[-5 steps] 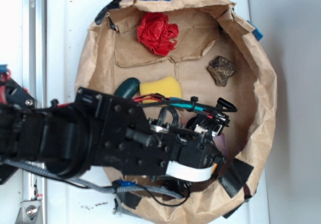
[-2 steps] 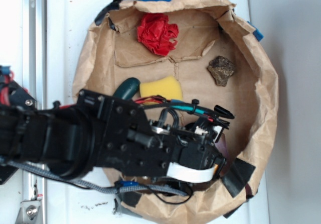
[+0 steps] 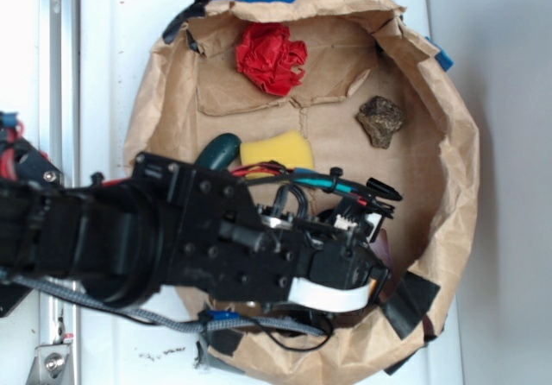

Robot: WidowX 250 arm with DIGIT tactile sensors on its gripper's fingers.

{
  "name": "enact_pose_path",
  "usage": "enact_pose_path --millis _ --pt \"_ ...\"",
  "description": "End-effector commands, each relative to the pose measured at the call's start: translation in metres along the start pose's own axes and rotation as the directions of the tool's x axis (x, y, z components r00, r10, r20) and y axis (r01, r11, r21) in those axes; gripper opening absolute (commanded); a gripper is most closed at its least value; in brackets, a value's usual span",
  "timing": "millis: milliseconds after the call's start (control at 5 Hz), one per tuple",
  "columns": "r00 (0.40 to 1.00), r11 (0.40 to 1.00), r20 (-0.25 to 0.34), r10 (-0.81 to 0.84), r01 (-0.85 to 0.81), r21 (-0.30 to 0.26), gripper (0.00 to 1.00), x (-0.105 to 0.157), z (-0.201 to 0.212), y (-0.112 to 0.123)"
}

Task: Grab the shell.

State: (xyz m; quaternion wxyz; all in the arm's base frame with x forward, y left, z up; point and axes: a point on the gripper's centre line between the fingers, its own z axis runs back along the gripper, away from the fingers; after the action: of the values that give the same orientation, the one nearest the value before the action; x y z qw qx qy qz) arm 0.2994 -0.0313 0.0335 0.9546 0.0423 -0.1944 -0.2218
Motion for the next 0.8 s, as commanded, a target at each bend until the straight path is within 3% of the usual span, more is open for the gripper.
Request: enact_pose_path --millis 0,200,400,600 --pt "0.943 0.944 -0.092 0.320 -0.325 -0.051 0.00 0.005 0.075 0.036" --pt "0.821 0.826 -0.139 0.554 -0.563 -0.030 0.00 -0.008 0.123 0.056" --pt "0.802 0.808 -0.137 0.581 -0.589 -0.024 0.00 -0.009 0.151 0.054" --pt "0.777 0.794 -0.238 0.583 -0.607 -0.039 0.00 -0.004 0.169 0.056"
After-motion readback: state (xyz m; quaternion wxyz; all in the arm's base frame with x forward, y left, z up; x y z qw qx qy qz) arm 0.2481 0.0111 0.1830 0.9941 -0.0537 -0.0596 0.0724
